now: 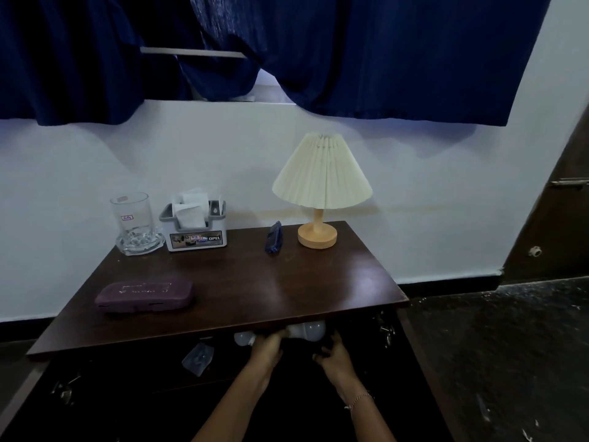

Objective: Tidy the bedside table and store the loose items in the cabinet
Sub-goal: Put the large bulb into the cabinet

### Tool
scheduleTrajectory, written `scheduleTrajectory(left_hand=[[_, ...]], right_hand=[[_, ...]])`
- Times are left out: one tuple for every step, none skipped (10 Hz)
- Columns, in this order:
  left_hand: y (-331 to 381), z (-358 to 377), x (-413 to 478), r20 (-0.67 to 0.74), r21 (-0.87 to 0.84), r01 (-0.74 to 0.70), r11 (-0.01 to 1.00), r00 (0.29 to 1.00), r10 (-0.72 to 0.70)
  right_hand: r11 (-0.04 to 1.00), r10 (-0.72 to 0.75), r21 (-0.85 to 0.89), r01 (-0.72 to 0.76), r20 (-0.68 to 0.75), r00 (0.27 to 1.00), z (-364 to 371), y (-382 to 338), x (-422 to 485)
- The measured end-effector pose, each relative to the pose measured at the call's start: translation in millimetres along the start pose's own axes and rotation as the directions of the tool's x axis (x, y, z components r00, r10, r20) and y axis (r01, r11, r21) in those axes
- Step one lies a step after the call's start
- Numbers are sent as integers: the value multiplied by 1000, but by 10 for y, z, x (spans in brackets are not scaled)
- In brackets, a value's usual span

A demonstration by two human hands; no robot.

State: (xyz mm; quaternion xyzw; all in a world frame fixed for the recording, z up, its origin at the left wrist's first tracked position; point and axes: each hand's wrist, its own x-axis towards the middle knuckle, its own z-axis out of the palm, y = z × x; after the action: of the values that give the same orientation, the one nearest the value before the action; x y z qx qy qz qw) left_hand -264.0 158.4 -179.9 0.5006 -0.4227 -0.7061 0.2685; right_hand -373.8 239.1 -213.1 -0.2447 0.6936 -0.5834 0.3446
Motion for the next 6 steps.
scheduleTrajectory(left_hand=[[8, -25, -165, -9, 7, 2, 1000, 1000, -2], [38, -49, -336, 24, -52, 4, 999, 1000, -3], [125, -115, -542, 40, -45, 16, 999, 999, -14], [176, -222, -671, 53, -26, 33, 999, 998, -32], [228, -329, -754, 24, -39, 14, 999, 1000, -13], [356, -427, -872, 3, -62, 40, 997, 999, -40]], right_hand=[[1000, -16, -25, 16, -9, 1000, -18, -19, -90], [999, -32, -12, 32, -12, 999, -33, -54, -183], [1000, -26, -8, 26, 11, 1000, -7, -90, -242], [1000, 12, -19, -11, 14, 1000, 44, -107, -317], [983, 10, -181, -16, -33, 999, 73, -124, -392], [935, 41, -343, -94, -159, 986, 60, -159, -486]])
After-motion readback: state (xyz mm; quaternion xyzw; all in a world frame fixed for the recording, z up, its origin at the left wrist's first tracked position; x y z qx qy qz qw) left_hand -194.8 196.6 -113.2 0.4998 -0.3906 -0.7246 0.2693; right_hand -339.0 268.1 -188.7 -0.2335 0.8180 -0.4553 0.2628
